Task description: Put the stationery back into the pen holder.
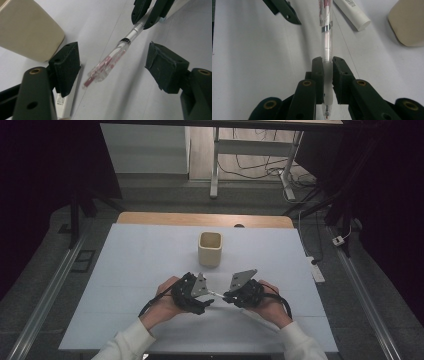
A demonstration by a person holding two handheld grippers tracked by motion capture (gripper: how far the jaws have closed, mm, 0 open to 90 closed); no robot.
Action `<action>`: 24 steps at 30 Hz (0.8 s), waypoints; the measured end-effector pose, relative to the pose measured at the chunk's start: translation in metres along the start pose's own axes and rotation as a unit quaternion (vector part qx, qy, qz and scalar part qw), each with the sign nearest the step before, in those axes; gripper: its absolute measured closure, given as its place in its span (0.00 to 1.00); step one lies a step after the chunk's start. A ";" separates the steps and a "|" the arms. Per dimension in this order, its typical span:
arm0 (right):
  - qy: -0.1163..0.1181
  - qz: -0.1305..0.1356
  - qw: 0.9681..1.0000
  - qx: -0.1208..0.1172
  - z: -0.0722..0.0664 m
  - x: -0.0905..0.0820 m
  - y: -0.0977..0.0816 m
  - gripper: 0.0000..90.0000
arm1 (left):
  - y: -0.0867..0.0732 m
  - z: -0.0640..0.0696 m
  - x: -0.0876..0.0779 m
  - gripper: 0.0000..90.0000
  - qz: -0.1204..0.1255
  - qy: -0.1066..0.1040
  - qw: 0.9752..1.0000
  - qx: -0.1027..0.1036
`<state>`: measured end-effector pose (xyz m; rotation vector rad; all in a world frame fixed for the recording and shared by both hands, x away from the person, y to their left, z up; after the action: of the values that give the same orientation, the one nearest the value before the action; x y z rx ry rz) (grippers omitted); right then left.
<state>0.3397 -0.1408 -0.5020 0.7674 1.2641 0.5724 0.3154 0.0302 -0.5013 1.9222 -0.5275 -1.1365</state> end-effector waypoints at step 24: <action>0.017 0.005 1.000 0.001 -0.003 0.001 0.006 0.88 | -0.001 0.012 0.018 0.61 -0.040 -0.007 0.996 0.073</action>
<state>0.3367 -0.1356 -0.4980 0.7694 1.2938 0.5942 0.3143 0.0132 -0.5146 2.0781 -0.5604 -1.1917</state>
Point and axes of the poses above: each handheld gripper's, and its own axes: x roughly forward along the jaws, y roughly out of its top, z roughly to its right, the point moved 4 cm from there along x, roughly forward along the jaws, and after that the axes turned 15 degrees about z, right-handed, at the moved point
